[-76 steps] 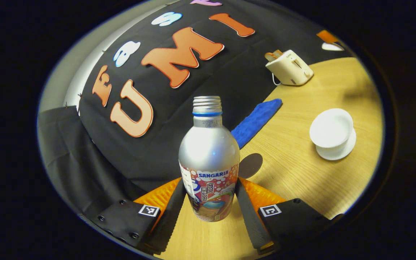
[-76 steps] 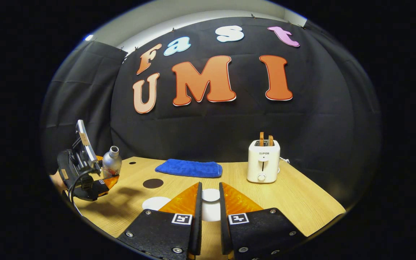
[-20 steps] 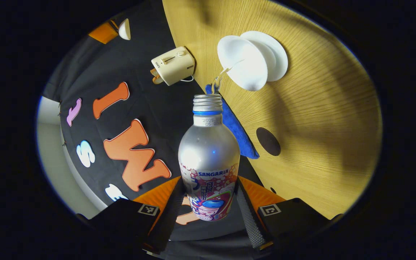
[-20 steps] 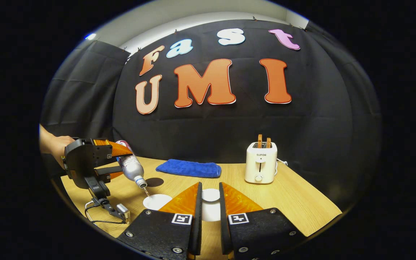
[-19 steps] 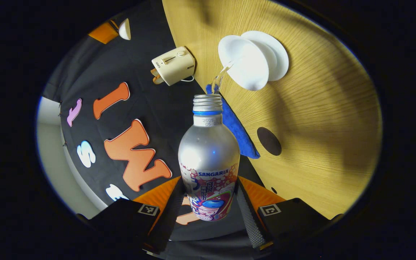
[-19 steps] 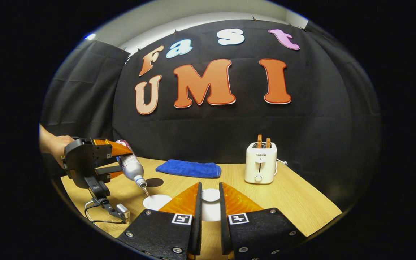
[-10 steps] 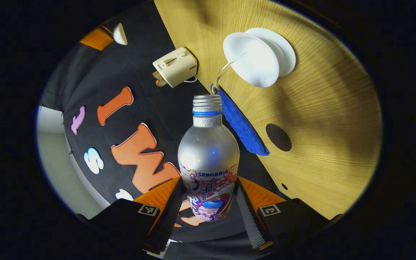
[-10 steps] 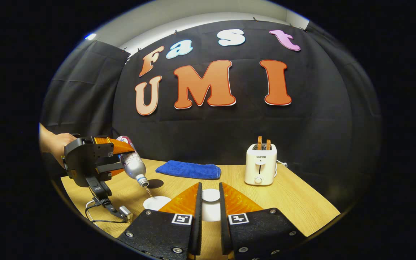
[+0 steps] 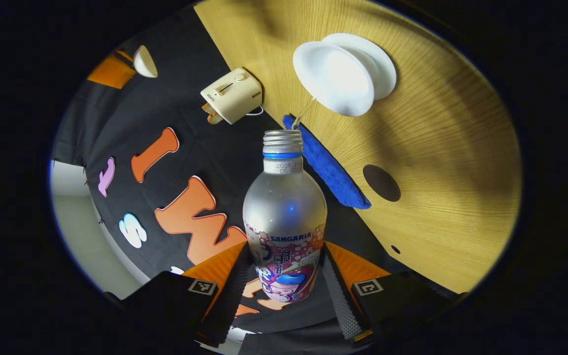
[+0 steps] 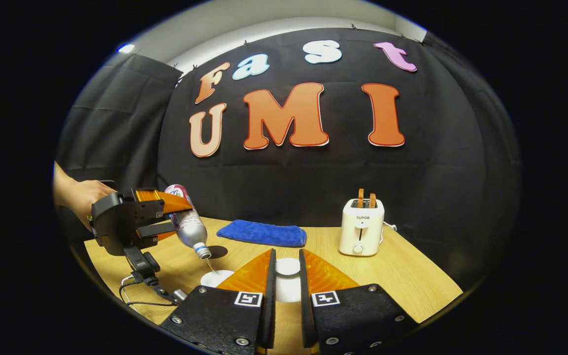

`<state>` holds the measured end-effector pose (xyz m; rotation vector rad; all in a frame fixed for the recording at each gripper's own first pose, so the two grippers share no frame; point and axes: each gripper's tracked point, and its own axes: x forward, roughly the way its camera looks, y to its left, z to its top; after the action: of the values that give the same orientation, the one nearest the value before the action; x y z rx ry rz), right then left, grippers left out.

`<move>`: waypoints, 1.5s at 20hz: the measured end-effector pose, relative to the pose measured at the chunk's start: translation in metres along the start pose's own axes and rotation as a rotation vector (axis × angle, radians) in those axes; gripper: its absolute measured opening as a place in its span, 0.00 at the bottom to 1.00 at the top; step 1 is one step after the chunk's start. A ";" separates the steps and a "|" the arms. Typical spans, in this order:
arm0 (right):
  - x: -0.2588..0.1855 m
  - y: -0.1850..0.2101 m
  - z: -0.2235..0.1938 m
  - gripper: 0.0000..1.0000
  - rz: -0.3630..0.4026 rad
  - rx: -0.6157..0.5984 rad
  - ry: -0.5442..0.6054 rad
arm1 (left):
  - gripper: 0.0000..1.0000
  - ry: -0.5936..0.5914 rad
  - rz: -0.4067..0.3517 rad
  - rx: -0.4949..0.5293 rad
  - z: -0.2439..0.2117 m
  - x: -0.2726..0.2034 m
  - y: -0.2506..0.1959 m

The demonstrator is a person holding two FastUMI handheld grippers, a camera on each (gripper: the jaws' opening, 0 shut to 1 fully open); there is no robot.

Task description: Open the teacup lid with one hand, grasp the water bottle and pour water into the teacup with the other hand; after pouring, place the water bottle on the coaster and then close the teacup lid.

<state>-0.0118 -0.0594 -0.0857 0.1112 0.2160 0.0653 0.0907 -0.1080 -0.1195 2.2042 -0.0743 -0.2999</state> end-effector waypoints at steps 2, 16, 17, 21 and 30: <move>0.000 0.000 0.000 0.22 -0.004 0.000 -0.001 | 0.84 0.003 0.004 0.014 0.001 0.000 0.001; -0.002 0.003 -0.004 0.22 0.009 -0.004 0.008 | 0.83 -0.010 0.012 -0.026 0.009 -0.005 -0.003; -0.001 0.003 -0.005 0.22 0.009 -0.003 0.009 | 0.83 -0.007 0.022 -0.044 0.008 -0.005 -0.001; -0.003 0.001 -0.005 0.22 0.002 0.004 0.014 | 0.87 -0.006 0.054 -0.099 0.002 -0.007 0.003; 0.003 0.014 -0.005 0.22 0.013 -0.013 0.030 | 0.83 0.015 0.099 -0.627 -0.017 -0.009 -0.003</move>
<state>-0.0110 -0.0451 -0.0892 0.0984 0.2452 0.0817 0.0855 -0.0915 -0.1108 1.5746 -0.0698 -0.2138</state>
